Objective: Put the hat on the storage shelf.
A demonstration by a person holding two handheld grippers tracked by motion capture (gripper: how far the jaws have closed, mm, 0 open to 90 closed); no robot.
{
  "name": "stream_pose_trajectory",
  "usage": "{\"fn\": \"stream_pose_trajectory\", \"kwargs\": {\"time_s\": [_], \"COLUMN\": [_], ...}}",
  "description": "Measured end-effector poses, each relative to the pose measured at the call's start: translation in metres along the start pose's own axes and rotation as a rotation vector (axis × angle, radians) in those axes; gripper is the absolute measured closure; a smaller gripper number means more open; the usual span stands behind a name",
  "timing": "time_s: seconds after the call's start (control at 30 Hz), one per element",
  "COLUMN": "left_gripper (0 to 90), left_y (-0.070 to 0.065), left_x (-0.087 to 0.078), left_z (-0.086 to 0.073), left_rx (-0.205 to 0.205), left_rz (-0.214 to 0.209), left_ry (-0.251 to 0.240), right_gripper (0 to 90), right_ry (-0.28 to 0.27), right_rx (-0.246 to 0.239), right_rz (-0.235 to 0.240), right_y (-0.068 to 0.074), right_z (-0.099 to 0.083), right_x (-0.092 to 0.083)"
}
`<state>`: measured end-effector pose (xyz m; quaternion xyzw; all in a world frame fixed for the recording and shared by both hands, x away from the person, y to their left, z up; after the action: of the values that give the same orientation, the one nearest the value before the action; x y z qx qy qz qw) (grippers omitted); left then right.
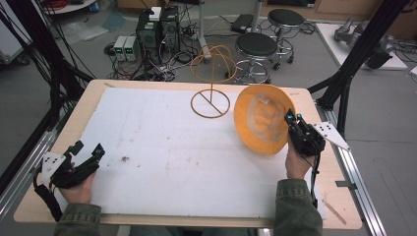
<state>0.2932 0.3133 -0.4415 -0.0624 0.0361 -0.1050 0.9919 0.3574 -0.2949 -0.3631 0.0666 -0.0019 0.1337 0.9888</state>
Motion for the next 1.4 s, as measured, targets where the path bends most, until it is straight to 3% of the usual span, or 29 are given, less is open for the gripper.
{"fn": "stream_pose_trajectory", "kwargs": {"time_s": [0.23, 0.47, 0.7, 1.03, 1.23, 1.4], "left_gripper": [27.3, 27.3, 27.3, 27.4, 27.4, 27.4], "left_y": [0.0, 0.0, 0.001, 0.003, 0.001, 0.002], "left_x": [0.0, 0.0, 0.0, 0.0, 0.001, 0.0], "left_z": [0.0, 0.0, 0.0, 0.001, 0.001, 0.001], "left_rx": [0.0, 0.001, 0.002, -0.024, -0.017, -0.024], "left_rz": [0.0, -0.002, 0.003, 0.01, 0.001, 0.005], "left_ry": [0.001, 0.001, 0.0, -0.014, -0.014, -0.018], "right_gripper": [86.5, 86.5, 86.5, 86.6, 86.6, 86.6], "right_ry": [-0.064, -0.095, -0.157, -0.213, -0.238, -0.234], "right_rx": [0.018, 0.031, 0.001, -0.029, -0.023, -0.041], "right_rz": [0.027, 0.049, 0.082, 0.089, 0.075, 0.047], "right_y": [0.006, 0.01, 0.022, 0.039, 0.045, 0.05], "right_z": [0.008, 0.013, 0.023, 0.04, 0.05, 0.062], "right_x": [-0.005, -0.008, -0.014, -0.016, -0.009, 0.009]}}
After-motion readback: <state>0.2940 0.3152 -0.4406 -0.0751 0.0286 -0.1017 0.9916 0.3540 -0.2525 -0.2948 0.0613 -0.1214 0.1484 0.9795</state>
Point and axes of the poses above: each handheld gripper's, and its own axes: x roughly forward along the jaws, z roughly out of its top, y roughly to its left, the point moved 4 cm from there along x, roughly forward along the jaws, and after that the axes turned 1 degree about -z, right-handed, at the moved point
